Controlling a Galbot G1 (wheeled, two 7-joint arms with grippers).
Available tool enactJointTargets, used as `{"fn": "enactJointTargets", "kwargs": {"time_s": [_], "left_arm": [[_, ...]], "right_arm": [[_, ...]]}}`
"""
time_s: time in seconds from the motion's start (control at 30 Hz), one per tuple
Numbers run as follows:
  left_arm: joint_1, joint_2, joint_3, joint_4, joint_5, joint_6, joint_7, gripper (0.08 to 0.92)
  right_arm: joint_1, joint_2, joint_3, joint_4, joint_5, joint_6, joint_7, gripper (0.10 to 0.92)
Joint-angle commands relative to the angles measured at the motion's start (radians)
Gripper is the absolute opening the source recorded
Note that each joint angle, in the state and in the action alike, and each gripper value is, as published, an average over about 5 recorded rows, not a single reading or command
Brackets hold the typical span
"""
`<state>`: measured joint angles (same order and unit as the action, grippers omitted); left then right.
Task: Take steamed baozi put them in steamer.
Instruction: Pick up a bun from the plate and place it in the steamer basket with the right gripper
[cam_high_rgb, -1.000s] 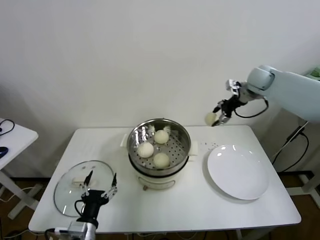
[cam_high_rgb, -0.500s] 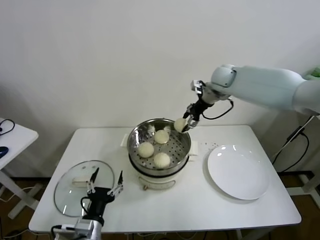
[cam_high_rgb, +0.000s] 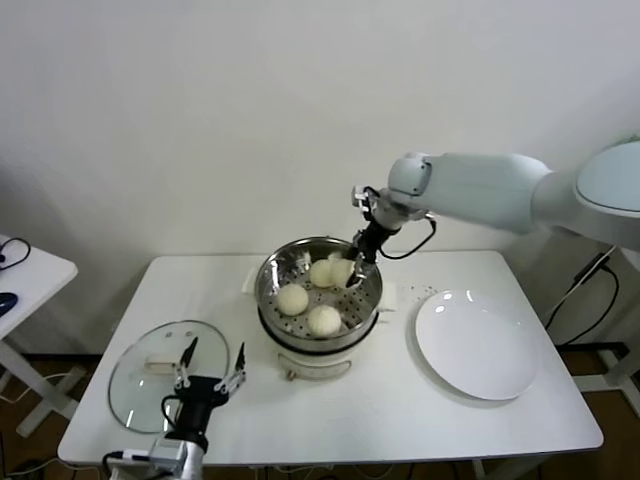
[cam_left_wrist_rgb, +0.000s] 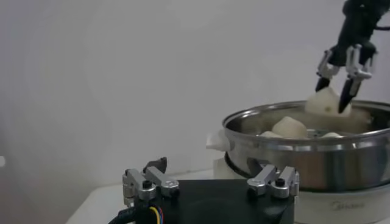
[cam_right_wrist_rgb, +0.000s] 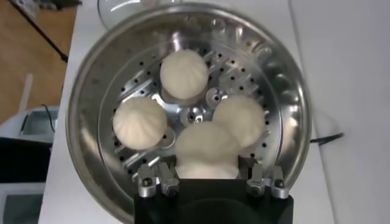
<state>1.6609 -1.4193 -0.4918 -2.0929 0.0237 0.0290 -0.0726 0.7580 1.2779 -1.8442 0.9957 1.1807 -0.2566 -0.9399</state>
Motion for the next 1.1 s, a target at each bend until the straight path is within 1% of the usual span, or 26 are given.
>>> {"fn": "enactJointTargets", "kwargs": {"time_s": [0.03, 0.77, 0.87, 1.0, 1.1], "left_arm": [[0.0, 0.0, -0.015, 0.002, -0.015, 0.001, -0.001, 0.823], [-0.011, -0.01, -0.006, 0.01, -0.009, 0.002, -0.004, 0.823], [-0.014, -0.012, -0.004, 0.01, -0.009, 0.004, -0.005, 0.823], [-0.016, -0.013, -0.002, 0.011, -0.009, 0.005, -0.006, 0.823], [-0.016, -0.013, -0.001, 0.013, -0.009, 0.004, -0.007, 0.823]], "right_arm": [[-0.039, 0.028, -0.035, -0.022, -0.099, 0.01, -0.007, 0.67], [-0.05, 0.028, -0.038, -0.017, -0.11, 0.015, 0.009, 0.681], [-0.049, 0.027, -0.037, -0.017, -0.111, 0.019, 0.012, 0.708], [-0.048, 0.028, -0.032, -0.02, -0.111, 0.021, 0.012, 0.793], [-0.046, 0.027, -0.025, -0.02, -0.108, 0.022, 0.008, 0.818]]}}
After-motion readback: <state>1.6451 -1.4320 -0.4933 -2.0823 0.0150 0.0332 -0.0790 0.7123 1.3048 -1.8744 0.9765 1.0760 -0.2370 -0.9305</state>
